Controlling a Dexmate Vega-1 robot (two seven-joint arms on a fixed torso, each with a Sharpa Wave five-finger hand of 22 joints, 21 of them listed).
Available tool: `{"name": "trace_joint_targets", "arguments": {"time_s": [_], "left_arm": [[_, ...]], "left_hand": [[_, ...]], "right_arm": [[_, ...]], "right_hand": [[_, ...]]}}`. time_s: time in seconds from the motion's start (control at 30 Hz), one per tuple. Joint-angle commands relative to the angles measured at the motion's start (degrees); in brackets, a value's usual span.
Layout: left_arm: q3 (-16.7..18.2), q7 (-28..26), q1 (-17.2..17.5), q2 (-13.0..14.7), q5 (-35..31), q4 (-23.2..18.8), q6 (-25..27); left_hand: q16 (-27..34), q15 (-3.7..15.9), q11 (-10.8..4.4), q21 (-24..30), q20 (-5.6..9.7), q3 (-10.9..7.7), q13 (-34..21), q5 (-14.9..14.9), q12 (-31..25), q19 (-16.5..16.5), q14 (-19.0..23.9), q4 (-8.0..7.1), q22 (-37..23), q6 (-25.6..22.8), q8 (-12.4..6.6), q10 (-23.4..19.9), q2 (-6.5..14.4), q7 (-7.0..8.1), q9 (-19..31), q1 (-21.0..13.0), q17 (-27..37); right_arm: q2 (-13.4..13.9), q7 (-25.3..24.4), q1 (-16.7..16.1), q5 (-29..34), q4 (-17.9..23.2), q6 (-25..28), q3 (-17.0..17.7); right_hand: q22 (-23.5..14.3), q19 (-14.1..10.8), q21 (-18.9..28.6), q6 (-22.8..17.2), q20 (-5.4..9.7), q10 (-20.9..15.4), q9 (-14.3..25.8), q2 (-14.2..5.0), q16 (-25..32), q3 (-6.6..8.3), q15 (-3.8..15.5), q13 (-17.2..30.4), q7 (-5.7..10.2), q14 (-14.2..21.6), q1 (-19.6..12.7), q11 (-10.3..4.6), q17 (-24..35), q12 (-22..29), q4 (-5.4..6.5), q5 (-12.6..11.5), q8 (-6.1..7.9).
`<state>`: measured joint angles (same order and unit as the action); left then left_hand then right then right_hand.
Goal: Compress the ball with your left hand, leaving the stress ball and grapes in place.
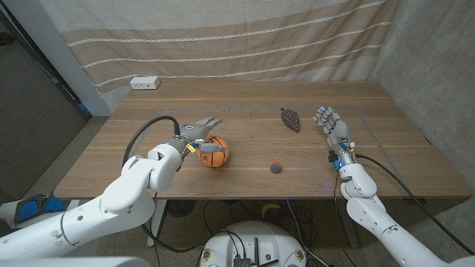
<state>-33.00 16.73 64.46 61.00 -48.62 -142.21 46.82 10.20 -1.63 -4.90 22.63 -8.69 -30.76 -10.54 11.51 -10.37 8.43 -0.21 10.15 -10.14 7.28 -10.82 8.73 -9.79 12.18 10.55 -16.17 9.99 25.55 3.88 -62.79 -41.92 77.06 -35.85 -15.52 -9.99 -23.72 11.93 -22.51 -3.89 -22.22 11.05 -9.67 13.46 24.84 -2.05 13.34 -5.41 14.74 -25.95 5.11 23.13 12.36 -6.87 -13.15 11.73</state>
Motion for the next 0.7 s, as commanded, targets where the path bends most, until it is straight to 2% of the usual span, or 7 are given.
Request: {"name": "trace_joint_targets", "arguments": {"time_s": [0.03,0.37,0.7], "left_arm": [[-0.48,1.86,-0.26,-1.12,-0.65,1.31,-0.07],[-1.72,3.33,-1.39,-2.35,-1.52,2.88,-0.57],[-2.44,4.01,-1.77,-3.09,-2.16,3.56,-1.42]], "left_hand": [[0.21,-0.51,-0.12,-0.35,0.33,0.21,-0.20,0.59,-0.33,0.40,-0.11,0.06,-0.14,0.60,-0.28,0.58,-0.12,0.20,0.10,-0.74,0.14],[0.23,-0.56,-0.05,-0.50,0.20,0.40,-0.20,0.82,-0.38,0.58,-0.10,0.04,-0.13,0.89,-0.30,0.71,-0.13,0.23,0.11,-1.30,0.13],[0.19,-0.79,0.01,-0.60,0.72,0.72,-0.21,1.36,-0.49,1.41,-0.28,0.00,-0.09,1.25,-0.41,0.82,-0.06,0.24,0.14,-2.41,0.11]], "right_arm": [[0.55,-0.49,-0.45,0.29,0.78,0.78,0.06],[0.30,-0.41,-0.42,0.22,0.26,0.39,0.11],[0.01,-0.31,-0.46,0.25,-0.06,-0.34,0.21]], "right_hand": [[-0.23,-0.26,-0.18,-0.68,-0.43,-0.58,0.22,-0.09,0.20,0.09,-0.24,0.03,0.01,0.13,0.61,0.11,-0.06,0.24,-0.35,-0.22,-0.02],[-0.23,-0.23,-0.19,-0.75,-0.42,-0.77,0.23,-0.10,0.22,0.09,-0.25,0.04,0.03,0.15,0.70,0.25,-0.10,0.29,-0.35,-0.22,-0.01],[-0.23,-0.22,-0.20,-0.76,-0.44,-1.25,0.24,-0.11,0.24,0.10,-0.30,0.07,0.04,0.17,0.82,0.35,-0.15,0.46,-0.35,-0.22,-0.03]]}}
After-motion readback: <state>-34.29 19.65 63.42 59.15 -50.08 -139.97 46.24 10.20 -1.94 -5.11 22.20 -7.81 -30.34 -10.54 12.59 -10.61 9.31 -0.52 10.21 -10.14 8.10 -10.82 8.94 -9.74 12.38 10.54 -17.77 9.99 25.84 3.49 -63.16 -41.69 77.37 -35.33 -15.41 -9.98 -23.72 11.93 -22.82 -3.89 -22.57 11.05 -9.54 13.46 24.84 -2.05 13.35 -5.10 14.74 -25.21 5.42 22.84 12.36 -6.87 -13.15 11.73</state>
